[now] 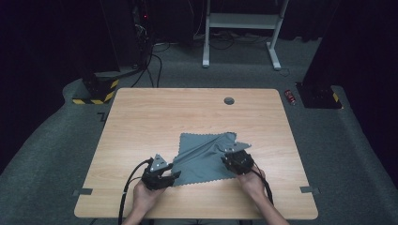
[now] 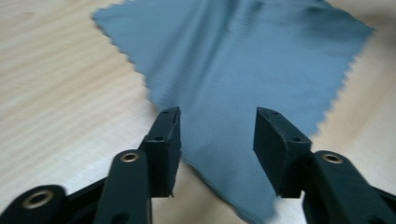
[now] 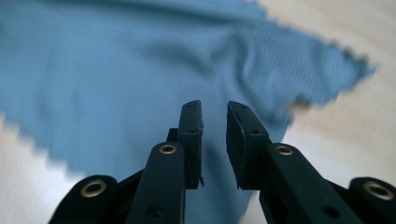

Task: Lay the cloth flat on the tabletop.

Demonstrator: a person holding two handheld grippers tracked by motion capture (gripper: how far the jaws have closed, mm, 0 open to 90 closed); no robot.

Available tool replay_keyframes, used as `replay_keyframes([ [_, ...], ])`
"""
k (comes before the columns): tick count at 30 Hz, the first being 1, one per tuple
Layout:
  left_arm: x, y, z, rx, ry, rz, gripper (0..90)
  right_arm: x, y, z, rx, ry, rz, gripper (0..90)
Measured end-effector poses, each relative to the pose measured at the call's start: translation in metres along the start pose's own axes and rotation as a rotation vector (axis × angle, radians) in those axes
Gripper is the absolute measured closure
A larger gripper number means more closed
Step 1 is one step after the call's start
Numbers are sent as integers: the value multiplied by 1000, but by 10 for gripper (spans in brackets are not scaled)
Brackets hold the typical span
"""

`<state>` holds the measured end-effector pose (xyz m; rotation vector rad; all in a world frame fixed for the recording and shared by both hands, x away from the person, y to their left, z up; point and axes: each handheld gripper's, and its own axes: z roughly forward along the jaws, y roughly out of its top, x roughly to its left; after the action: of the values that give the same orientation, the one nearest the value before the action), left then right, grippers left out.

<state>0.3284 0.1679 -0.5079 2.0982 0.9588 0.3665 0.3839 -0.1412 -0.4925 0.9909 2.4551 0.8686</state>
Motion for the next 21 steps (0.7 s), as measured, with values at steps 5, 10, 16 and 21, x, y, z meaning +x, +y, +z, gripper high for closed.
replay_keyframes([
  [5, -6, -3, 8, 49, -7, 14, 606, 9, -26, -10, 17, 3, 9, 760],
  [10, -10, -2, 12, 74, 41, 70, 693, 6, -35, -9, 27, 13, 27, 781],
  [16, -14, -2, 10, 92, 6, 97, 835, 16, -44, -19, 33, 45, -6, 888],
  [21, -17, -3, 7, 115, -44, 103, 882, 27, -57, -34, 54, 59, -39, 889],
])
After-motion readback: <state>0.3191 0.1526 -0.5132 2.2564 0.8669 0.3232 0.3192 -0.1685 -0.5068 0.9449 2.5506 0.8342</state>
